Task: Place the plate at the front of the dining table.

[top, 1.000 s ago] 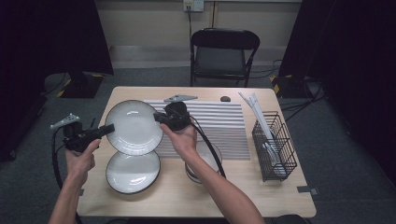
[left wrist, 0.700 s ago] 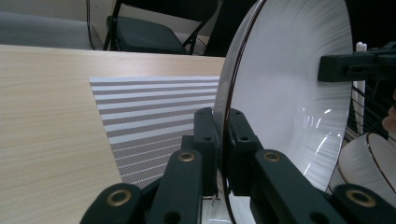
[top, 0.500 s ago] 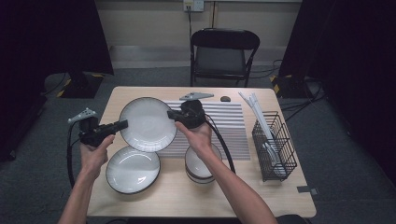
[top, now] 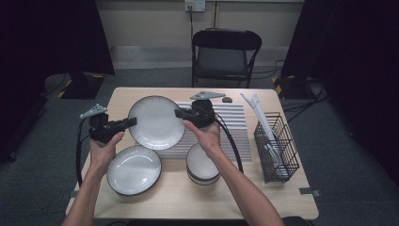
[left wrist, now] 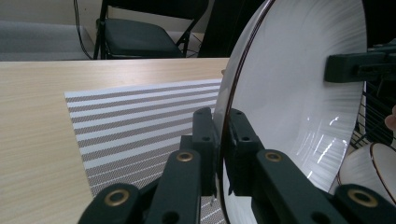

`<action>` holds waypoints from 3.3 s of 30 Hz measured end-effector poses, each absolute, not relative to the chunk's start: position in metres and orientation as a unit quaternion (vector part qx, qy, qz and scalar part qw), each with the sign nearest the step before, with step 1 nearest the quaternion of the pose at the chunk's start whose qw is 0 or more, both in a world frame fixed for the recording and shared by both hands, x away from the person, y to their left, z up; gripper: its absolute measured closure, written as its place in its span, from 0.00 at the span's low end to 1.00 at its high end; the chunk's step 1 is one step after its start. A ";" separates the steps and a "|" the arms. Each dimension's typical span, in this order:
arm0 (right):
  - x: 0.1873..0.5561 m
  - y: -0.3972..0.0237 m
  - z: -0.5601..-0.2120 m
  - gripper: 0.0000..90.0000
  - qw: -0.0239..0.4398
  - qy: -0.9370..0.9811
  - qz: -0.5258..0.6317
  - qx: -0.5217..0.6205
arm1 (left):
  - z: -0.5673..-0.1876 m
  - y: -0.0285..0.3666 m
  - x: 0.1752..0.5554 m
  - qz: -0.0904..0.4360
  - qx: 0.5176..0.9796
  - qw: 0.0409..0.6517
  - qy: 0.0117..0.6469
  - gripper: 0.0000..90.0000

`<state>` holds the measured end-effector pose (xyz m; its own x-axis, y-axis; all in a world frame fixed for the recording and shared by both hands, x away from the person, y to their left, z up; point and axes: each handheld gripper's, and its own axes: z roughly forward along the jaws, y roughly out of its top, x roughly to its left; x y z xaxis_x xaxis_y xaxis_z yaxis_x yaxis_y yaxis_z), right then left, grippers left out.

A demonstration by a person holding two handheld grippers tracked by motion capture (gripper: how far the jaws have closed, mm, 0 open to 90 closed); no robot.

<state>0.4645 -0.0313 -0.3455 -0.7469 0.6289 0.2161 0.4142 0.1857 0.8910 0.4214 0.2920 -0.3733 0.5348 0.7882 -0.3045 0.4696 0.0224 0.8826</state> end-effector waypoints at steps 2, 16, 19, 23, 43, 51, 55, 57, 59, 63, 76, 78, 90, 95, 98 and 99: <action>0.466 -0.033 -0.346 0.92 0.103 0.767 0.534 0.341 | -0.375 0.289 0.424 0.142 0.684 0.548 0.460 0.93; 0.474 -0.051 -0.351 0.91 0.081 0.763 0.533 0.356 | -0.378 0.274 0.437 0.127 0.686 0.558 0.449 0.94; 0.477 -0.057 -0.352 0.91 0.076 0.756 0.541 0.360 | -0.376 0.271 0.440 0.121 0.684 0.564 0.447 0.94; 0.480 -0.065 -0.352 0.90 0.076 0.750 0.545 0.368 | -0.375 0.261 0.442 0.125 0.686 0.566 0.441 0.95; 0.493 -0.075 -0.360 0.92 0.070 0.753 0.525 0.391 | -0.394 0.257 0.468 0.093 0.686 0.571 0.441 0.94; 0.501 -0.075 -0.363 0.92 0.068 0.753 0.520 0.397 | -0.401 0.257 0.475 0.084 0.685 0.568 0.449 0.94; 0.504 -0.074 -0.366 0.92 0.064 0.756 0.511 0.404 | -0.404 0.255 0.478 0.086 0.685 0.563 0.454 0.91; 0.506 -0.074 -0.369 0.92 0.061 0.757 0.506 0.409 | -0.406 0.255 0.480 0.083 0.686 0.560 0.457 0.92; 0.509 -0.075 -0.372 0.92 0.056 0.755 0.506 0.413 | -0.408 0.255 0.482 0.077 0.686 0.560 0.457 0.92; 0.514 -0.076 -0.376 0.93 0.048 0.754 0.504 0.419 | -0.412 0.254 0.486 0.072 0.686 0.560 0.460 0.92; 0.526 -0.080 -0.389 0.93 0.024 0.750 0.498 0.434 | -0.424 0.247 0.493 0.063 0.695 0.544 0.466 0.89; 0.527 -0.082 -0.390 0.93 0.023 0.749 0.498 0.435 | -0.425 0.246 0.493 0.062 0.699 0.540 0.465 0.86; 0.539 -0.089 -0.401 0.93 0.030 0.735 0.491 0.466 | -0.419 0.241 0.480 0.074 0.722 0.514 0.457 0.52; 0.544 -0.087 -0.407 0.93 0.030 0.731 0.490 0.475 | -0.416 0.248 0.467 0.081 0.716 0.530 0.447 0.43; 0.546 -0.087 -0.412 0.93 0.033 0.735 0.483 0.475 | -0.415 0.252 0.462 0.079 0.730 0.513 0.444 0.34; 0.548 -0.087 -0.413 0.93 0.032 0.736 0.483 0.473 | -0.414 0.252 0.461 0.077 0.734 0.509 0.443 0.33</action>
<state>0.5476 -0.0872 -0.4133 -0.5502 0.7271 0.4105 0.6660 0.0856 0.7410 0.4608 0.2520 -0.4144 0.5962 0.7283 -0.3378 0.5720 -0.0901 0.8153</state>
